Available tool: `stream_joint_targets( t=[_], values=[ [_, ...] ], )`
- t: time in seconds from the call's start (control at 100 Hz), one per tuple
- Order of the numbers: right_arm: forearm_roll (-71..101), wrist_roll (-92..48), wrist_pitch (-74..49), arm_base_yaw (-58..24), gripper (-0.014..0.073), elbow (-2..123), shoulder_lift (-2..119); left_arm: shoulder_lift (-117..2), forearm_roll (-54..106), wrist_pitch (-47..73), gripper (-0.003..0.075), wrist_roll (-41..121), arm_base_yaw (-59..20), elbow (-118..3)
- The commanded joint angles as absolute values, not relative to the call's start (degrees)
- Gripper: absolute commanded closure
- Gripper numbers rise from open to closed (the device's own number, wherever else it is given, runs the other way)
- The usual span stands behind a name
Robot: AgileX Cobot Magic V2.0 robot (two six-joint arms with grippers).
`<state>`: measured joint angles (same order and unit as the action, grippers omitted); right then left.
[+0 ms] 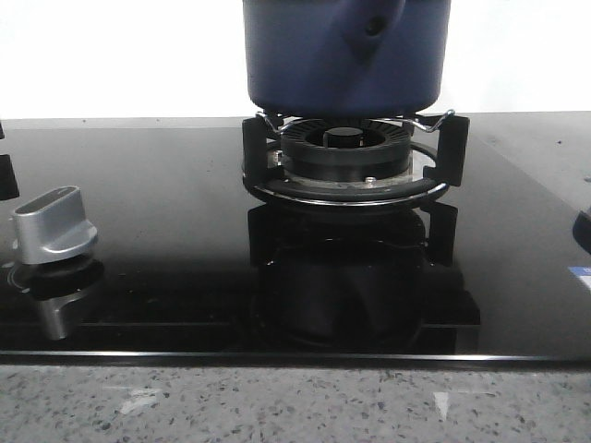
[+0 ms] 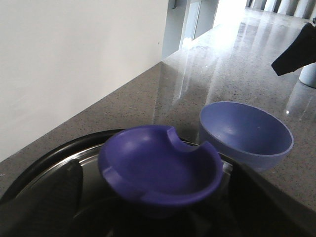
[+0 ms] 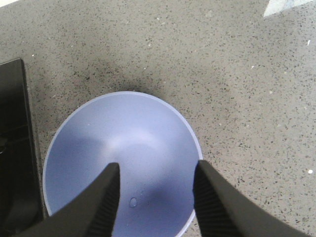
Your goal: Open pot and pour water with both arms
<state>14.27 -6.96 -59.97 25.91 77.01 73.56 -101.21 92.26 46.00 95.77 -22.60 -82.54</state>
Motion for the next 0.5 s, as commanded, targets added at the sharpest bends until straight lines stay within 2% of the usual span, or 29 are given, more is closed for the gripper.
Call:
stream_joint_targets(
  t=[0.0,0.49],
  values=[
    [15.3,-7.6,-57.8,26.1,0.0283,78.9,71.7,-98.1,97.0,47.3,0.014,95.7,-22.8,-84.5],
    [18.1,-8.4,-57.7,26.1,0.0283,78.9,71.7,-91.1,100.2,53.3,0.0144,95.7,-15.2,-90.1]
  ],
)
